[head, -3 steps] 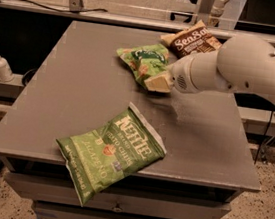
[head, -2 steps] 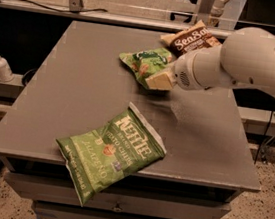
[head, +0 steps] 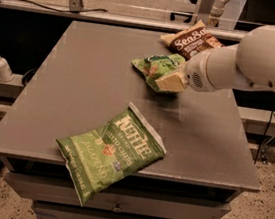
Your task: Move green rice chip bag near brown chip bag
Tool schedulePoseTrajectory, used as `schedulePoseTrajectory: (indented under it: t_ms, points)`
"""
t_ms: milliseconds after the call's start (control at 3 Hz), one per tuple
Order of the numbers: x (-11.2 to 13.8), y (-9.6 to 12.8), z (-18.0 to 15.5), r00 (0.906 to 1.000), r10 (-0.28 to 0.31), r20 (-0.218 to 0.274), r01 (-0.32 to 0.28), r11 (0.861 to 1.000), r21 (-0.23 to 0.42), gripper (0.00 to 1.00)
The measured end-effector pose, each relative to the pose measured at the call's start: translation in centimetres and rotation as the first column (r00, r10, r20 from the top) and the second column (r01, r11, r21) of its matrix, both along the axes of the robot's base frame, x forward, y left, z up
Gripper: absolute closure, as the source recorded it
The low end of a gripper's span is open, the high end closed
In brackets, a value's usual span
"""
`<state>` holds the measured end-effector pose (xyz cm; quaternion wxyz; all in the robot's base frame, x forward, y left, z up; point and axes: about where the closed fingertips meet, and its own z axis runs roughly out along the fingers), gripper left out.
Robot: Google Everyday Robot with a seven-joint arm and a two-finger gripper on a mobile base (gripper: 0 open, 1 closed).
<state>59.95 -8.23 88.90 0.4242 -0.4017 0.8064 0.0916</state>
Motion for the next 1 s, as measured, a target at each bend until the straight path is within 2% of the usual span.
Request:
schedulePoseTrajectory:
  t_ms: [333, 667, 1000]
  points:
    - [-1.1, -2.7, -0.1, 0.9996, -0.030, 0.001, 0.030, 0.999, -0.019, 1.00]
    - [-1.4, -5.0, -0.7, 0.9996, 0.013, -0.027, -0.013, 1.000, -0.026, 0.81]
    - [-1.5, -6.6, -0.9, 0.9930, 0.110, -0.043, -0.112, 0.992, -0.054, 0.57]
